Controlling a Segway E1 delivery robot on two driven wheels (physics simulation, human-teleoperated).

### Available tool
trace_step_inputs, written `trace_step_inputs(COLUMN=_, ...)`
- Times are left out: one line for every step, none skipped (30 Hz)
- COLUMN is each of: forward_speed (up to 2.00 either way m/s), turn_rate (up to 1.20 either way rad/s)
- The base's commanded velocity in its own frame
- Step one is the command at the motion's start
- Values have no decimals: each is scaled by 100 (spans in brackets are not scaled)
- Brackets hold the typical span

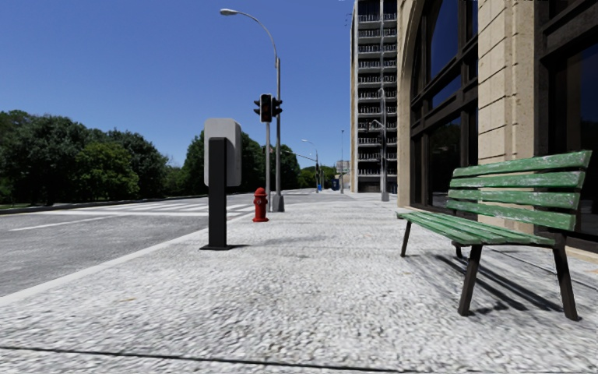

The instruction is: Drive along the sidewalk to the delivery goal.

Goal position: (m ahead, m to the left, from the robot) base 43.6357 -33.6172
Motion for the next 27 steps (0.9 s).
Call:
trace_step_inputs(forward_speed=200, turn_rate=0)
trace_step_inputs(forward_speed=200, turn_rate=0)
trace_step_inputs(forward_speed=200, turn_rate=0)
trace_step_inputs(forward_speed=200, turn_rate=0)
trace_step_inputs(forward_speed=200, turn_rate=0)
trace_step_inputs(forward_speed=200, turn_rate=0)
trace_step_inputs(forward_speed=200, turn_rate=0)
trace_step_inputs(forward_speed=200, turn_rate=0)
trace_step_inputs(forward_speed=200, turn_rate=0)
trace_step_inputs(forward_speed=200, turn_rate=0)
trace_step_inputs(forward_speed=200, turn_rate=-2)
trace_step_inputs(forward_speed=200, turn_rate=-13)
trace_step_inputs(forward_speed=200, turn_rate=-13)
trace_step_inputs(forward_speed=200, turn_rate=-22)
trace_step_inputs(forward_speed=200, turn_rate=-26)
trace_step_inputs(forward_speed=200, turn_rate=-28)
trace_step_inputs(forward_speed=200, turn_rate=-28)
trace_step_inputs(forward_speed=200, turn_rate=-28)
trace_step_inputs(forward_speed=200, turn_rate=-28)
trace_step_inputs(forward_speed=200, turn_rate=-28)
trace_step_inputs(forward_speed=200, turn_rate=-28)
trace_step_inputs(forward_speed=200, turn_rate=-28)
trace_step_inputs(forward_speed=200, turn_rate=-28)
trace_step_inputs(forward_speed=200, turn_rate=-28)
trace_step_inputs(forward_speed=200, turn_rate=-28)
trace_step_inputs(forward_speed=200, turn_rate=-28)
trace_step_inputs(forward_speed=200, turn_rate=-28)
